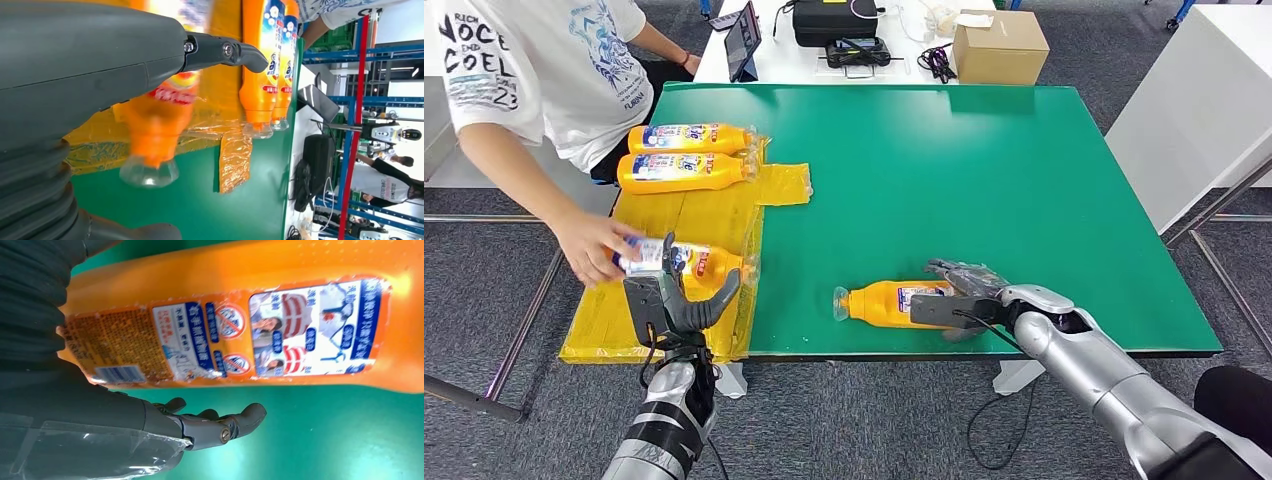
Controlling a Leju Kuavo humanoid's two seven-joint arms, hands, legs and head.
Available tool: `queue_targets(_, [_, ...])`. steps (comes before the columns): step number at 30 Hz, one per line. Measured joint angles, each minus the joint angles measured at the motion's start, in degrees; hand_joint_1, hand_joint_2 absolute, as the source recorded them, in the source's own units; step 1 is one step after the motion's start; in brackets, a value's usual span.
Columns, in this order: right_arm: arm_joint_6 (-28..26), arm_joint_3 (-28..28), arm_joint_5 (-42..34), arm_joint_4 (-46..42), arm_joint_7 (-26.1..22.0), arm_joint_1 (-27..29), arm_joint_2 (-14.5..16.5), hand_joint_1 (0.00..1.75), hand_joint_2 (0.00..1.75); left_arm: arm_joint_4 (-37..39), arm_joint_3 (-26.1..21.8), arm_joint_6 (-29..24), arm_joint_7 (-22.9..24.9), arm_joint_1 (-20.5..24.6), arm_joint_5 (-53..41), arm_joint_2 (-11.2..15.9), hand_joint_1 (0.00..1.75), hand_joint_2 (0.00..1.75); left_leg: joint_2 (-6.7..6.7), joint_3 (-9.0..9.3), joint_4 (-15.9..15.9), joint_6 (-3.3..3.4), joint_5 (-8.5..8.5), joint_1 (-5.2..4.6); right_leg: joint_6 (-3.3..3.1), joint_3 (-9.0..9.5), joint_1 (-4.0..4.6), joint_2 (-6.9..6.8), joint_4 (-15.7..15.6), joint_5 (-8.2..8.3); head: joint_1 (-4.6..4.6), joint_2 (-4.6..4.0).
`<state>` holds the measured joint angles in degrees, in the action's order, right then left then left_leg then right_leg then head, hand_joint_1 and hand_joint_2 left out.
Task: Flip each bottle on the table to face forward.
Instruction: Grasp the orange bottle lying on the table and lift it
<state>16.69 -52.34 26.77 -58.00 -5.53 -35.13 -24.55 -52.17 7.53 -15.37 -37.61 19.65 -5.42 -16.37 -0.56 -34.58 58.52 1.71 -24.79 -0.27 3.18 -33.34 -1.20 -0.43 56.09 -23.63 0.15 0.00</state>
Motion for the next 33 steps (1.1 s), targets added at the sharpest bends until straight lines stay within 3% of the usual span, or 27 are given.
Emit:
queue_targets(15, [-0.65, -2.66, 1.1, 5.74, -0.44, -2.05, 3.06, 0.0, 1.75, 1.23, 0.81, 0.02, 0.08, 0.72, 0.15, -0.15, 0.0, 1.75, 0.01, 0.03, 0.0, 0.0, 0.0, 0.0, 0.0, 0.01, 0.0, 0.01, 0.0, 0.0, 0.0, 0.0])
queue_targets(16, [-0.65, -2.74, 1.1, 5.93, -0.44, -2.15, 3.12, 0.11, 1.75, 1.28, 0.82, 0.02, 0.08, 0.73, 0.15, -0.15, 0.0, 1.75, 0.01, 0.03, 0.0, 0.0, 0.0, 0.0, 0.0, 0.01, 0.0, 0.01, 0.0, 0.0, 0.0, 0.0])
queue_targets(19, [-0.6, -2.98, 1.11, 6.27, -0.44, -2.37, 3.25, 1.33, 1.75, 1.37, 0.82, 0.02, 0.08, 0.75, 0.17, -0.15, 0.0, 1.75, 0.01, 0.03, 0.0, 0.0, 0.0, 0.0, 0.0, 0.01, 0.0, 0.01, 0.0, 0.0, 0.0, 0.0])
queue_targets(20, [-0.44, -3.08, 1.13, 6.32, -0.46, -2.46, 3.25, 1.65, 1.75, 1.38, 0.82, 0.02, 0.08, 0.75, 0.19, -0.15, 0.0, 1.75, 0.01, 0.03, 0.0, 0.0, 0.0, 0.0, 0.0, 0.01, 0.0, 0.01, 0.0, 0.0, 0.0, 0.0])
queue_targets(22, [0.23, -3.38, 1.16, 6.38, -0.54, -2.79, 3.17, 1.75, 1.75, 1.4, 0.82, 0.01, 0.08, 0.75, 0.25, -0.15, 0.0, 1.75, 0.01, 0.04, 0.0, 0.0, 0.0, 0.0, 0.0, 0.01, 0.0, 0.01, 0.0, 0.0, 0.0, 0.0])
queue_targets(33, [1.39, -5.11, -0.42, 4.68, -0.8, -3.96, 0.67, 1.75, 1.75, 1.83, 0.81, -0.2, 0.08, 0.86, 0.61, -0.15, 0.0, 1.75, 0.0, 0.0, 0.01, 0.03, 0.02, -0.01, 0.04, 0.0, 0.0, 0.0, 0.0, 0.03, -0.01, 0.0])
